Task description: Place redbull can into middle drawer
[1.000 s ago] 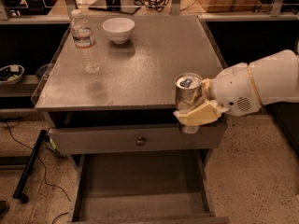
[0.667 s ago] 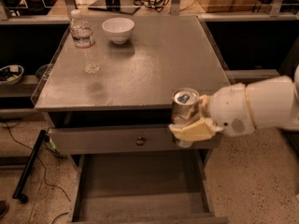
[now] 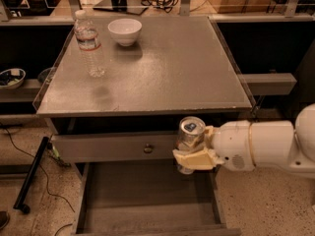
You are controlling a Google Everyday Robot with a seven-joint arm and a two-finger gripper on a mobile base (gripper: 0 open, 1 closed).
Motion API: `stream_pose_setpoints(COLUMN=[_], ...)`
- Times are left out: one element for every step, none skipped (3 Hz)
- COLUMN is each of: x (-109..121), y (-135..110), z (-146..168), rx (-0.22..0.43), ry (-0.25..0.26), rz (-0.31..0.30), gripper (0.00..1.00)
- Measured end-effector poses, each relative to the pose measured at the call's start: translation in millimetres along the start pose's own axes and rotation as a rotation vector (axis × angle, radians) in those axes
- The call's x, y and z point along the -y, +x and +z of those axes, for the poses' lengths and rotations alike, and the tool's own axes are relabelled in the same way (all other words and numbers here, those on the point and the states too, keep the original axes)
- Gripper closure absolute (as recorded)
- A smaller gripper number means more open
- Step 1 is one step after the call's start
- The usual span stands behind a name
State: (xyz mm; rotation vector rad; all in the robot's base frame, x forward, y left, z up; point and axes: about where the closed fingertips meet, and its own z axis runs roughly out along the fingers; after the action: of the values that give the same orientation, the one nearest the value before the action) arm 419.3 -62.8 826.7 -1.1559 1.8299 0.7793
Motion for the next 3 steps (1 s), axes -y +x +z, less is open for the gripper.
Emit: stream_pose_setpoints(x=[0.9, 1.0, 4.4], y=[23.2, 23.3, 45.7], z=[15.2, 15.2, 30.2], rx=[0.024, 0.024, 0.048], ry=[0.012, 0.012, 0.074], rz=[0.049, 0.049, 0.077], gripper=[1.0, 1.0, 1.0])
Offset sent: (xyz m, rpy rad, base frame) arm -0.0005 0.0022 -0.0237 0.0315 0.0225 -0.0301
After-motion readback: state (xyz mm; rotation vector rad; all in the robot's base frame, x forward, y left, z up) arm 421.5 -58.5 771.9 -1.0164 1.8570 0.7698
